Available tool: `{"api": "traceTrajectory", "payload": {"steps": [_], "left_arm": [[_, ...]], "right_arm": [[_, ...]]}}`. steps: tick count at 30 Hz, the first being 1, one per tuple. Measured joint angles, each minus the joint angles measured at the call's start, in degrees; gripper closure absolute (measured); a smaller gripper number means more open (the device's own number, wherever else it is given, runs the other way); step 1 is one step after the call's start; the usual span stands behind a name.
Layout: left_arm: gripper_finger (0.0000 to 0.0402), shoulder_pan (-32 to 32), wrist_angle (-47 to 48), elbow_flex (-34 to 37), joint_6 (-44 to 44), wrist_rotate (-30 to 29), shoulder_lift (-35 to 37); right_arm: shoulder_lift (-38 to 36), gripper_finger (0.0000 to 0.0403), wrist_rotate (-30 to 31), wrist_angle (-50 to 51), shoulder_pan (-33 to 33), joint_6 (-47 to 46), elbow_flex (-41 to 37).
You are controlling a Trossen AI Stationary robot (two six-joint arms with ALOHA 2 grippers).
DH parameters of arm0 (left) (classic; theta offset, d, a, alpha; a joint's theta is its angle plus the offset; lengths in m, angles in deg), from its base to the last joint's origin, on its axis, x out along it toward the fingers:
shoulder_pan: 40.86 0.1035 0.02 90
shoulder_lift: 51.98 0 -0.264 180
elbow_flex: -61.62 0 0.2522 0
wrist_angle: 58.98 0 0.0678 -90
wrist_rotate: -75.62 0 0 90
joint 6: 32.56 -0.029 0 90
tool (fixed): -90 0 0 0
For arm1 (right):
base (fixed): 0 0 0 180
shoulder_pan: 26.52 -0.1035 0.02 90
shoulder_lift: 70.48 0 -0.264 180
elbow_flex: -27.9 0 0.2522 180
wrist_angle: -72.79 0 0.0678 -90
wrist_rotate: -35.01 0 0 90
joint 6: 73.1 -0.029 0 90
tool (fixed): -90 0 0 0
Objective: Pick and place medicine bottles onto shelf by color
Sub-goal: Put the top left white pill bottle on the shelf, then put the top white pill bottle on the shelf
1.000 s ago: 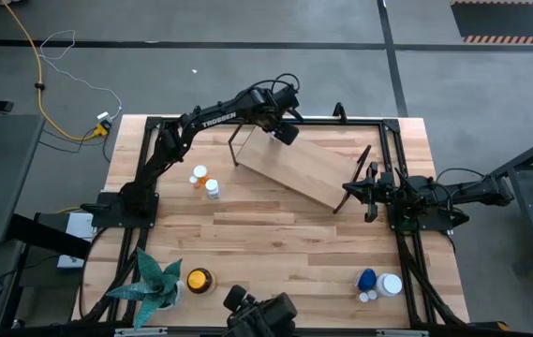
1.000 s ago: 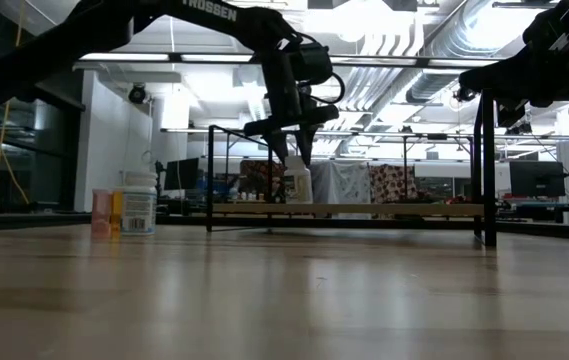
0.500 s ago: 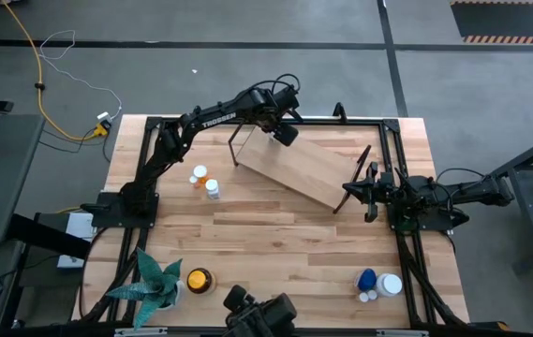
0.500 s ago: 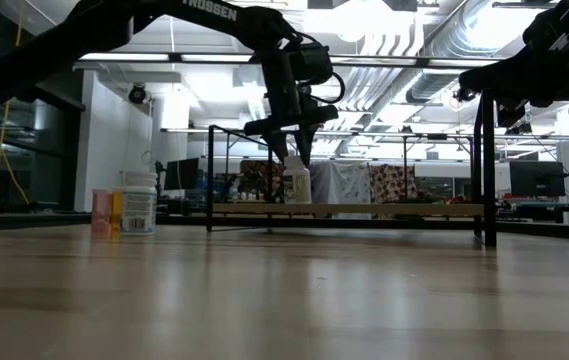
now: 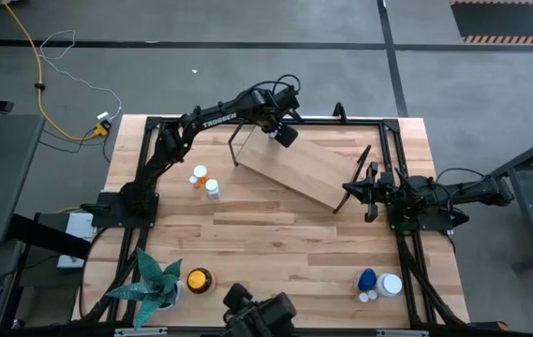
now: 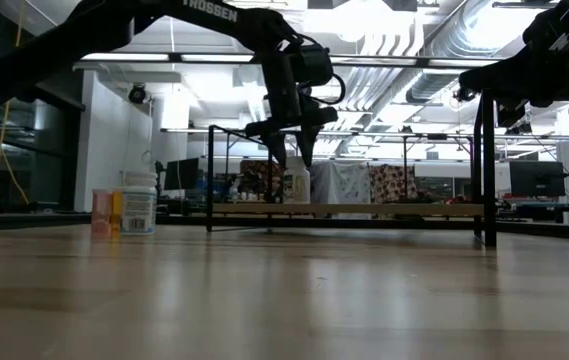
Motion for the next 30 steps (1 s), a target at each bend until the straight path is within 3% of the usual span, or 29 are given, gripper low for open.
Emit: {"api": "traceTrajectory", "payload": {"steps": [11,17,21,25,30], "left_arm": [[0.0137,0.5,-2.5,-3.1,-0.3,0.4,5.0],[0.0137,-0.7,-3.6,-3.2,-7.1,-0.2,12.9],[0.0137,-5.6,-3.6,-2.5,-12.3,-3.4,18.0],[0.0137,-12.0,-8.2,3.3,-15.3,-9.1,23.3],[0.0138,-18.4,-20.3,19.2,-17.4,-11.6,32.6]], "right_arm": [[0.0,0.0403,0.0,0.0,0.0,0.0,0.0],[0.0,0.0403,0.0,0.0,0.0,0.0,0.0],[0.0,0.0403,0.0,0.0,0.0,0.0,0.0],[0.0,0.0403,0.0,0.0,0.0,0.0,0.0],[0.0,0.0403,0.0,0.0,0.0,0.0,0.0]]}}
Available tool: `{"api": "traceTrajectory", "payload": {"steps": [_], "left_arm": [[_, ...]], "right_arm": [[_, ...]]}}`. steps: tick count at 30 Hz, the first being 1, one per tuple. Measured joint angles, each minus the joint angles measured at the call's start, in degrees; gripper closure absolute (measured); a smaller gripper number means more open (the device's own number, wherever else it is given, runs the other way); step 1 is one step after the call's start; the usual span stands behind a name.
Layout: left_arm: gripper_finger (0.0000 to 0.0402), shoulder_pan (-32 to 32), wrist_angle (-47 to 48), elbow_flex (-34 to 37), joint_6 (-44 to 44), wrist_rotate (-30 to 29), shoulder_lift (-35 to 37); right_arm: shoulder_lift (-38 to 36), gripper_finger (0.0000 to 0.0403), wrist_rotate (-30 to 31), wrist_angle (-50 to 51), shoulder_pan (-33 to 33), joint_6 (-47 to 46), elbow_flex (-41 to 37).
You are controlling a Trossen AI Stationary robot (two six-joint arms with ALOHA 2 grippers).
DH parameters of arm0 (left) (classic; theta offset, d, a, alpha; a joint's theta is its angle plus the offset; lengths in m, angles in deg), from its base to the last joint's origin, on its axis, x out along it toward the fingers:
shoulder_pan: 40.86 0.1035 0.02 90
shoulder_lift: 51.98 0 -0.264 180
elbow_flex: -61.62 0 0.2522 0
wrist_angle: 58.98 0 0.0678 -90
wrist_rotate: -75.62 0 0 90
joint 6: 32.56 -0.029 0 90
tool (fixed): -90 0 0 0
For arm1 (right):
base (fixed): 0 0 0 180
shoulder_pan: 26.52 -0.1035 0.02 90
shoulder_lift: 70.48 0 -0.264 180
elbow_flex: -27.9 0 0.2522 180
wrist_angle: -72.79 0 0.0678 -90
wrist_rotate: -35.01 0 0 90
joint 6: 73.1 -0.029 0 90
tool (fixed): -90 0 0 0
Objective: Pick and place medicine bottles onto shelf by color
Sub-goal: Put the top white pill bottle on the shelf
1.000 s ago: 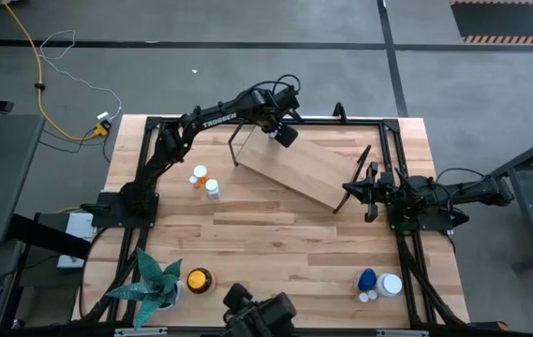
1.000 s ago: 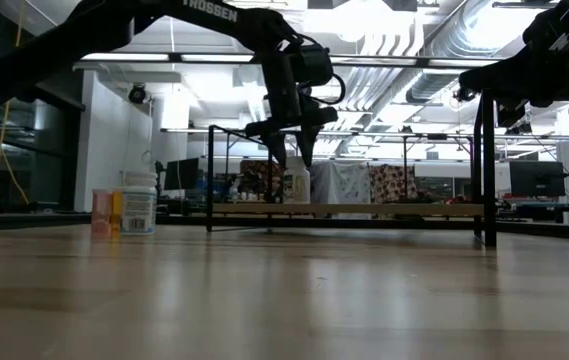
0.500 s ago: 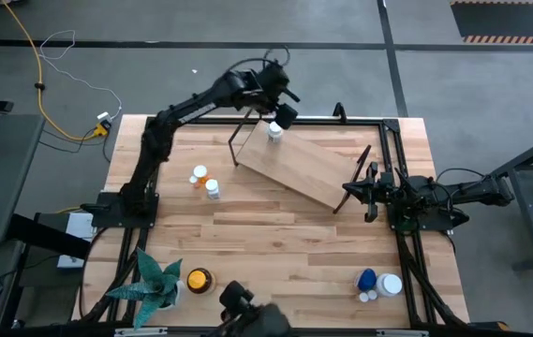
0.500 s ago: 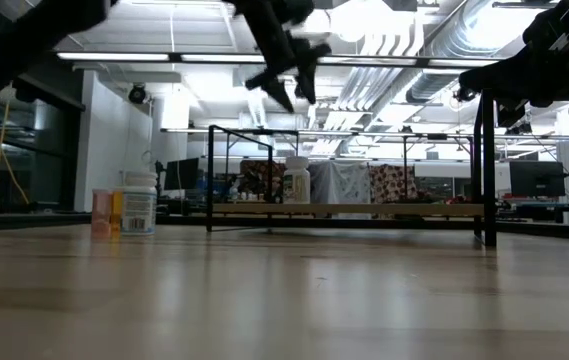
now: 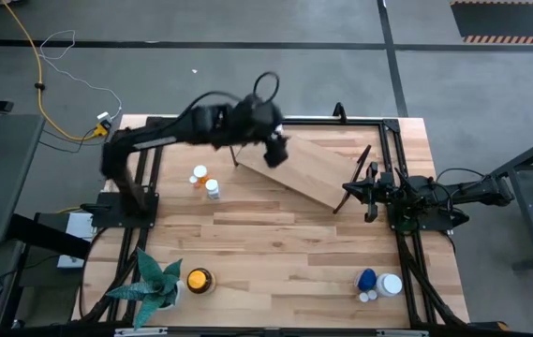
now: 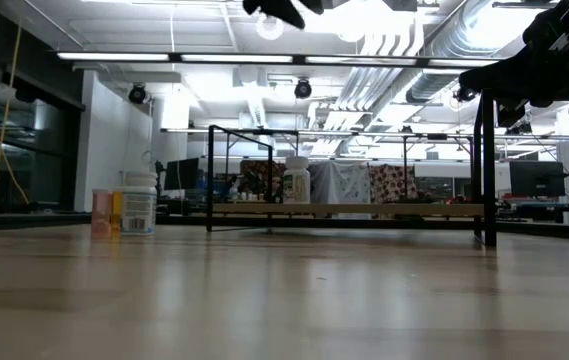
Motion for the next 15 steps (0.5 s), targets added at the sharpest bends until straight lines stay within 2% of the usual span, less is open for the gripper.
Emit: {"api": "traceTrajectory", "payload": {"steps": [4,11,15], "left_arm": [[0.0138,-2.8,-12.7,18.6,-0.4,1.3,10.2],[0.0138,-6.5,-36.3,55.0,4.3,4.0,29.9],[0.0138,-9.7,-45.1,71.0,7.5,3.7,39.7]], "right_arm": [[0.0,0.0403,0.0,0.0,0.0,0.0,0.0],[0.0,0.0403,0.0,0.0,0.0,0.0,0.0],[0.0,0.0403,0.0,0.0,0.0,0.0,0.0]]}}
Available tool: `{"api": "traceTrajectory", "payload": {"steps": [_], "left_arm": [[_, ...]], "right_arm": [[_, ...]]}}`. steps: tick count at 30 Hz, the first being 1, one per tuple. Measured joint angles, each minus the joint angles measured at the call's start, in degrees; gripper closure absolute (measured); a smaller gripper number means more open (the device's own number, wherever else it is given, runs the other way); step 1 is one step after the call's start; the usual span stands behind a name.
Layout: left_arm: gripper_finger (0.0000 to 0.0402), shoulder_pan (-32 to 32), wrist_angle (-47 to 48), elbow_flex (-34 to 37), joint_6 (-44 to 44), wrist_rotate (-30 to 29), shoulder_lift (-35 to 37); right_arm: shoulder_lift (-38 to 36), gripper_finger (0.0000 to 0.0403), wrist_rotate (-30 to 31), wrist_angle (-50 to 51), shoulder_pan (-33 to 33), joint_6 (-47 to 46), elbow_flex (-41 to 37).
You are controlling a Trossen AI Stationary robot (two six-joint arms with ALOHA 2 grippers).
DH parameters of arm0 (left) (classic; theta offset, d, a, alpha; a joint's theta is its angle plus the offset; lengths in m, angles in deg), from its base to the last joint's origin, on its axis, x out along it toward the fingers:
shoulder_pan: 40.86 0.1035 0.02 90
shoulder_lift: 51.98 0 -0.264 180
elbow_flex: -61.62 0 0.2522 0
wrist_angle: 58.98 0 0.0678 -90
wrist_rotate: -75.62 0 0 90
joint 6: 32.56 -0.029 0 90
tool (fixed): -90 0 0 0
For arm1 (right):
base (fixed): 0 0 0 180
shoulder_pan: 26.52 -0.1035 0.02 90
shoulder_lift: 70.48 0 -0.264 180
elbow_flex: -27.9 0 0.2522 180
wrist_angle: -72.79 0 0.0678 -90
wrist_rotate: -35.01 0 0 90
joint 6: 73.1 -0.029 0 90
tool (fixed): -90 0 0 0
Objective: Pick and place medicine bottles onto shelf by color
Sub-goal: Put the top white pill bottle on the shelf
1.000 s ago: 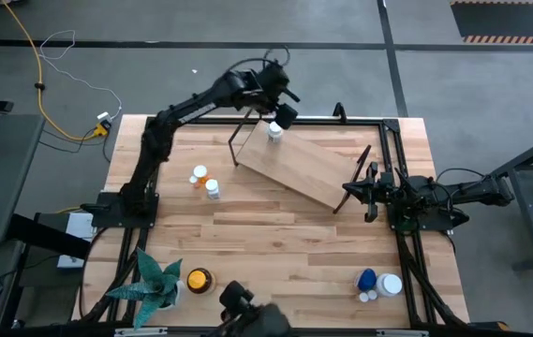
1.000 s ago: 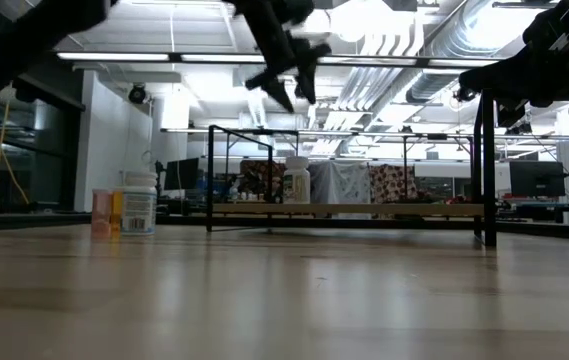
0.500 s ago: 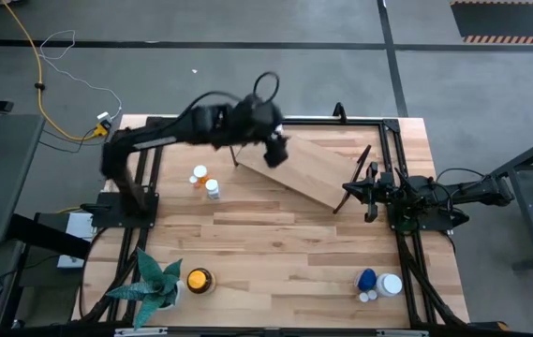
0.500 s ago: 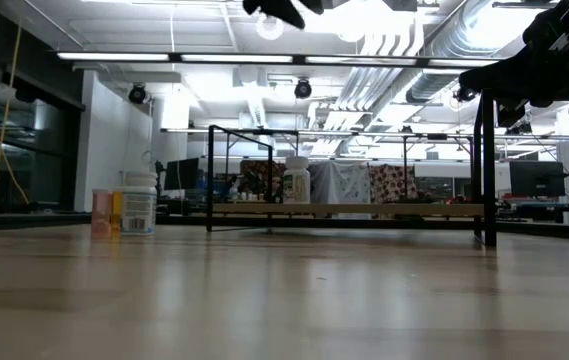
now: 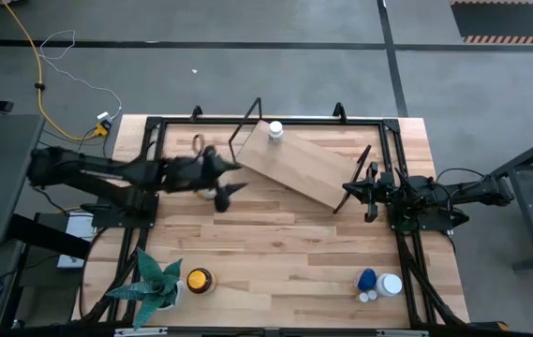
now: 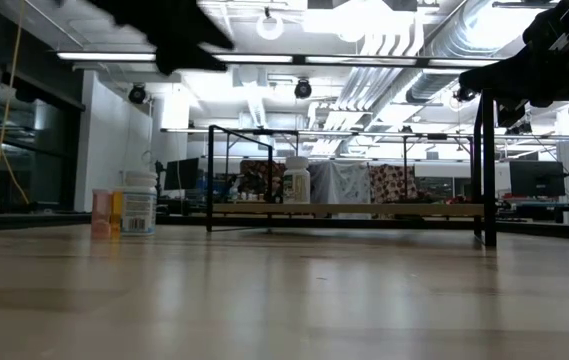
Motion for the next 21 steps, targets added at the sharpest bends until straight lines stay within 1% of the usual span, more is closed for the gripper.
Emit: {"api": "traceTrajectory", "payload": {"steps": [2,4,6,8,11,15,18,21], "left_arm": [[0.0138,-1.3,-2.7,5.9,2.6,-1.5,4.2],[0.0138,-2.1,-3.2,10.2,4.8,-4.0,8.0],[0.0138,-2.7,-2.2,13.3,7.4,-6.0,11.2],[0.0138,-2.7,0.5,15.4,10.0,-6.6,13.9],[0.0138,-2.5,5.2,17.2,14.3,-8.1,16.1],[0.0138,-2.1,8.9,18.5,15.5,-11.4,16.6],[0.0138,-1.1,10.7,18.5,16.7,-11.2,16.6],[0.0138,0.0,12.0,18.5,17.5,-9.7,16.6]], "right_arm": [[0.0,0.0403,0.0,0.0,0.0,0.0,0.0],[0.0,0.0403,0.0,0.0,0.0,0.0,0.0],[0.0,0.0403,0.0,0.0,0.0,0.0,0.0],[0.0,0.0403,0.0,0.0,0.0,0.0,0.0],[0.0,0.0403,0.0,0.0,0.0,0.0,0.0],[0.0,0.0403,0.0,0.0,0.0,0.0,0.0],[0.0,0.0403,0.0,0.0,0.0,0.0,0.0],[0.0,0.0403,0.0,0.0,0.0,0.0,0.0]]}}
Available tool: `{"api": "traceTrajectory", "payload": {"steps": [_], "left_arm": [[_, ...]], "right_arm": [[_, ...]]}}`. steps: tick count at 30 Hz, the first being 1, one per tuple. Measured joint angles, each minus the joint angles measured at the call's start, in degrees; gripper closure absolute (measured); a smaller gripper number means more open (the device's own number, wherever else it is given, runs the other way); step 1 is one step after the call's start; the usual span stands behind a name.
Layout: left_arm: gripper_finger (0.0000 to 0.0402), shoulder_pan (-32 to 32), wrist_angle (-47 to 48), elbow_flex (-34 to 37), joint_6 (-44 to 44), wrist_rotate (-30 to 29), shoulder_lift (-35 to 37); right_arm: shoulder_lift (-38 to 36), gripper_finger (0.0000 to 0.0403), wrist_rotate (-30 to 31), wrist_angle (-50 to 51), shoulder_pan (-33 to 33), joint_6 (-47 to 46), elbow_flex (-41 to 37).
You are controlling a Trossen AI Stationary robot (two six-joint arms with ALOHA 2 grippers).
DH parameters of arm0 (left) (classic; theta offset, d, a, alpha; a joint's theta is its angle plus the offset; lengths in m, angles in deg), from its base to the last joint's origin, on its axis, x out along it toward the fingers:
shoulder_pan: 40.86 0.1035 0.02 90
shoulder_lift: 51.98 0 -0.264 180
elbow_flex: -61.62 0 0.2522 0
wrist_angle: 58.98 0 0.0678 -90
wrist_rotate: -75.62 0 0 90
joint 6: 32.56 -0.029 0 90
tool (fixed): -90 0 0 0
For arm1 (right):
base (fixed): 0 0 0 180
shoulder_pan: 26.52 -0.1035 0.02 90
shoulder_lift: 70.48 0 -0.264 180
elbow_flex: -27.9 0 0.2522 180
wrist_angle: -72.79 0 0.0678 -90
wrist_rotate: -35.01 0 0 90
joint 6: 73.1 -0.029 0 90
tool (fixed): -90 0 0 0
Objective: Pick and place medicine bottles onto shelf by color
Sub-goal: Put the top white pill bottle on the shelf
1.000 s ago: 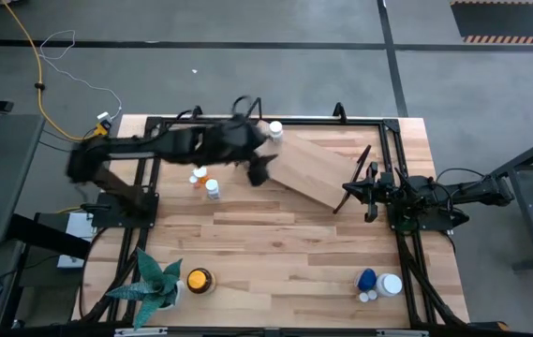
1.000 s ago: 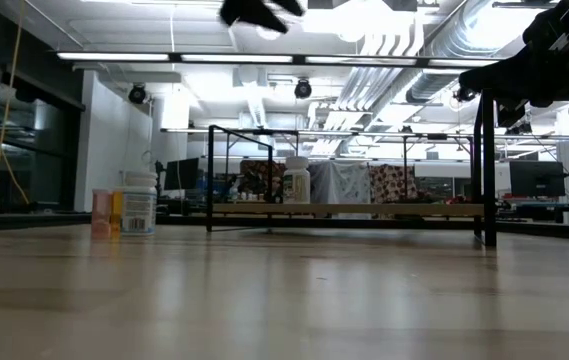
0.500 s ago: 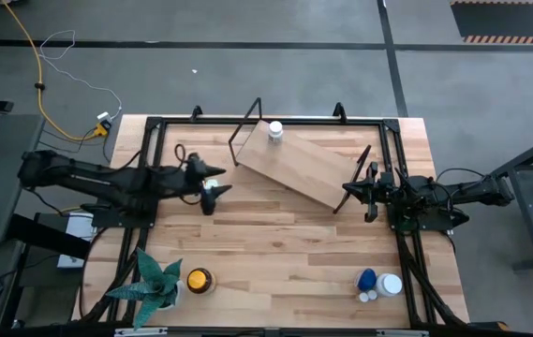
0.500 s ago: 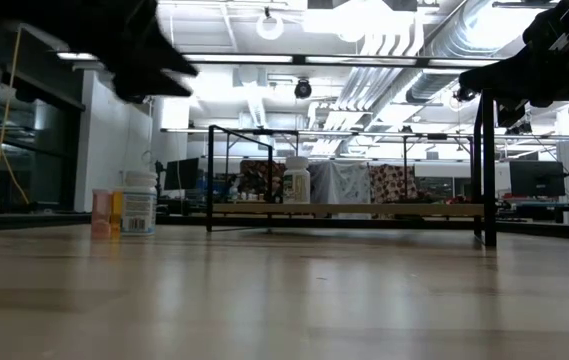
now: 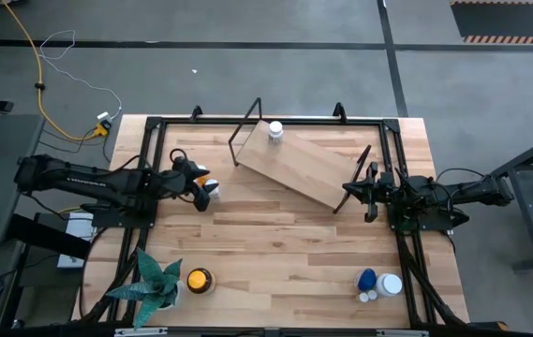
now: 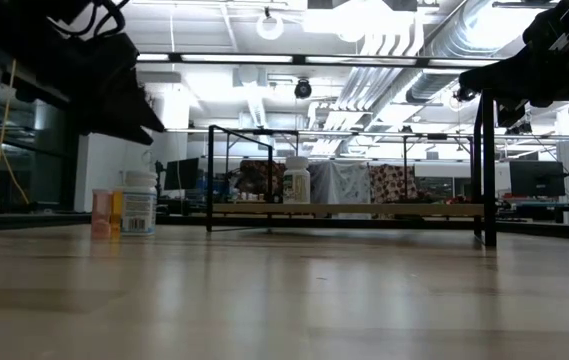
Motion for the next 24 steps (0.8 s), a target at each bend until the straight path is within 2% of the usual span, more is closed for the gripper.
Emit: {"api": "traceTrajectory", "payload": {"steps": [19,24], "left_arm": [[0.0137,0.5,0.6,0.0,-2.1,0.0,-0.2],[0.012,0.5,2.2,0.0,-1.6,-0.4,-0.2]], "right_arm": [[0.0,0.0403,0.0,0.0,0.0,0.0,0.0],[0.0,0.0403,0.0,0.0,0.0,0.0,0.0]]}}
